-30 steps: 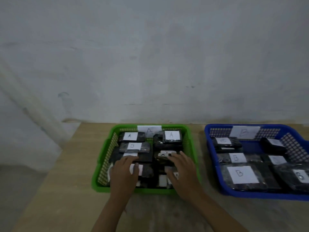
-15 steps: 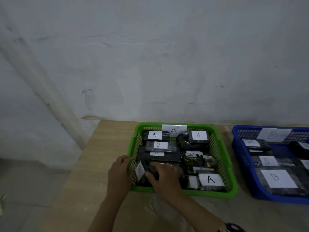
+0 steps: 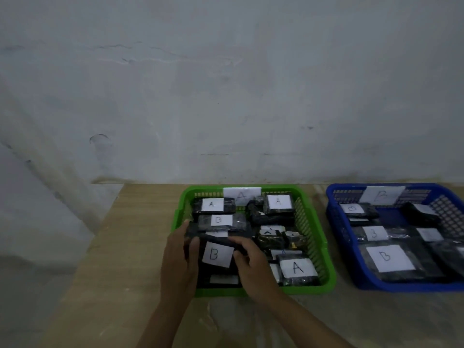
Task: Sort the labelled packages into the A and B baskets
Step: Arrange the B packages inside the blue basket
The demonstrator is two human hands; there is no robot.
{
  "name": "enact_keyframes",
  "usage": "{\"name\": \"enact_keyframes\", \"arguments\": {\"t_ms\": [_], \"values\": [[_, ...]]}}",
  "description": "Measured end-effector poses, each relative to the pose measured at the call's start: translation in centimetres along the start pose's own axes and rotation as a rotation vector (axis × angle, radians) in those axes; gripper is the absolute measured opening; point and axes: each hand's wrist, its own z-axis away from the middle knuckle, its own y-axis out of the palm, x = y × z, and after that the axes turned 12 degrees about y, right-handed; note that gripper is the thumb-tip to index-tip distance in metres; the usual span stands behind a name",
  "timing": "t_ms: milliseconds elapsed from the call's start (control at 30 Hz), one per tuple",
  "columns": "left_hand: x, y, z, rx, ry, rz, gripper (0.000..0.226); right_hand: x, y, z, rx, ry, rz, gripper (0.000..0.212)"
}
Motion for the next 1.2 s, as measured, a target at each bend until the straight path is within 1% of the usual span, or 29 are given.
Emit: {"name": "enact_keyframes", "arguments": {"t_ms": [67,133,300,400,500,567,633,767,900,1000,1100,1200], "values": [[-1.7,1.0,-0.3,0.105,0.007,0.079,0.040,-0.2,-1.6,0.5,-0.040,-0.023,-0.006,0.029],[-2.7,2.0,-0.3,0.199,0.037,0.109,0.038,-0.6,-3.2,0.8,-0.092,-0.025,-0.020,0.029],[-5.2,4.9,-0.1,0.243,0.017,0.204,0.029,-1.8,-7.1,1.9,-0.175,0.049,-0.159,0.028],[-7.5,7.2,0.2,0.249,0.011,0.258,0.020,-2.7,-9.7,2.7,-0.231,0.058,-0.198,0.033],[-10.0,9.8,0.7,0.261,-0.060,0.351,0.015,-3.8,-12.7,2.9,-0.274,0.084,-0.230,0.036],[-11.5,11.6,0.9,0.267,-0.122,0.445,0.016,-4.5,-15.0,2.9,-0.305,0.100,-0.222,0.034],[-12.6,13.5,1.0,0.295,-0.157,0.516,0.022,-5.4,-17.2,2.9,-0.326,0.104,-0.206,0.032],[-14.8,17.8,0.9,0.436,-0.131,0.526,0.025,-7.6,-21.8,3.1,-0.384,0.112,-0.267,0.031],[-17.8,21.7,0.3,0.448,-0.096,0.518,0.022,-9.6,-27.0,3.3,-0.477,0.147,-0.280,0.026],[-19.7,25.1,-0.3,0.455,-0.075,0.523,0.021,-12.1,-31.8,3.5,-0.635,0.149,-0.157,0.025],[-21.3,28.4,-0.7,0.462,-0.067,0.490,0.023,-15.0,-36.4,3.3,-0.795,0.127,0.051,0.024],[-22.8,31.8,-0.9,0.507,-0.053,0.457,0.024,-17.5,-40.2,2.8,-0.864,0.235,0.258,0.038]]}}
